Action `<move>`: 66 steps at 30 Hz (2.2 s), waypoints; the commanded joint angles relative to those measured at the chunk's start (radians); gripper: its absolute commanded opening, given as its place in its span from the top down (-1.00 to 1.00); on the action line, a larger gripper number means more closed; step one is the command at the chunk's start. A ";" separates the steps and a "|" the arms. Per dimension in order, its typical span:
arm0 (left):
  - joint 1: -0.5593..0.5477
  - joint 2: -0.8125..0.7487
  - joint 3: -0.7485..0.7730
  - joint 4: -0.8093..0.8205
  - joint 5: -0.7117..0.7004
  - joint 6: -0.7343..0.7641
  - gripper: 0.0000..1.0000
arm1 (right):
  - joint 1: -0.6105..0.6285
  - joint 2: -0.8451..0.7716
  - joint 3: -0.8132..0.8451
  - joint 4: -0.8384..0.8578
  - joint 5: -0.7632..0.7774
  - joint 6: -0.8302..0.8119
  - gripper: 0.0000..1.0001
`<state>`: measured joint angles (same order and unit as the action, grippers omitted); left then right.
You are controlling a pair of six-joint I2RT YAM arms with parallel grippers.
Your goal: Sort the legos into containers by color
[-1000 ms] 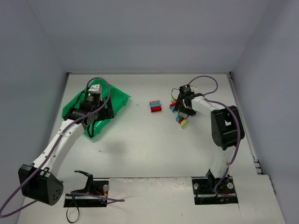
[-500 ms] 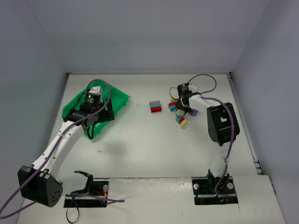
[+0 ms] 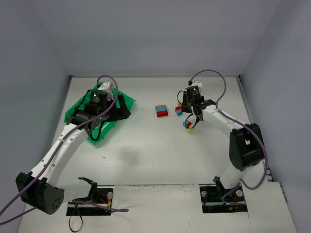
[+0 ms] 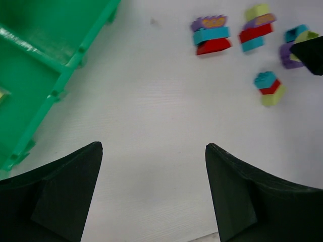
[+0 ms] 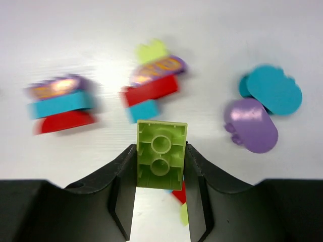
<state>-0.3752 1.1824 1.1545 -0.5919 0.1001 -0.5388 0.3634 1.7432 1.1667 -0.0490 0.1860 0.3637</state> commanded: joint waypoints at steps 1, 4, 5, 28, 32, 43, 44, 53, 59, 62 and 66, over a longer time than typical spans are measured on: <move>-0.030 -0.001 0.109 0.115 0.114 -0.061 -0.52 | 0.052 -0.218 -0.030 0.144 -0.109 -0.155 1.00; -0.059 0.009 0.143 0.159 0.147 -0.104 -0.52 | 0.100 -0.348 -0.082 0.172 -0.215 -0.227 1.00; -0.068 0.014 0.160 0.173 0.168 -0.122 -0.52 | 0.120 -0.370 -0.097 0.185 -0.236 -0.233 1.00; -0.301 0.187 0.261 0.343 0.167 -0.191 -0.30 | 0.290 -0.564 -0.148 0.293 -0.500 -0.258 1.00; -0.306 0.200 0.254 0.369 0.181 -0.216 -0.20 | 0.295 -0.560 -0.154 0.294 -0.510 -0.247 1.00; -0.312 0.226 0.226 0.419 0.270 -0.263 0.51 | 0.310 -0.571 -0.165 0.307 -0.500 -0.236 1.00; -0.314 0.226 0.221 0.419 0.270 -0.262 0.67 | 0.310 -0.571 -0.167 0.307 -0.497 -0.238 1.00; -0.312 0.168 0.191 0.368 0.188 -0.219 1.00 | 0.310 -0.567 -0.179 0.308 -0.476 -0.238 0.28; -0.262 0.103 0.189 0.218 -0.025 -0.072 1.00 | 0.309 -0.557 -0.187 0.259 -0.395 -0.230 -0.65; -0.205 0.054 0.159 0.166 -0.120 -0.024 1.00 | 0.307 -0.560 -0.194 0.227 -0.329 -0.221 -0.71; -0.035 0.007 0.084 0.109 -0.240 0.003 1.00 | 0.305 -0.579 -0.225 0.195 -0.196 -0.183 -0.72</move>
<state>-0.5106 1.2385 1.2587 -0.4389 0.0044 -0.5953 0.6685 1.1999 0.9531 0.1322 -0.1486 0.1467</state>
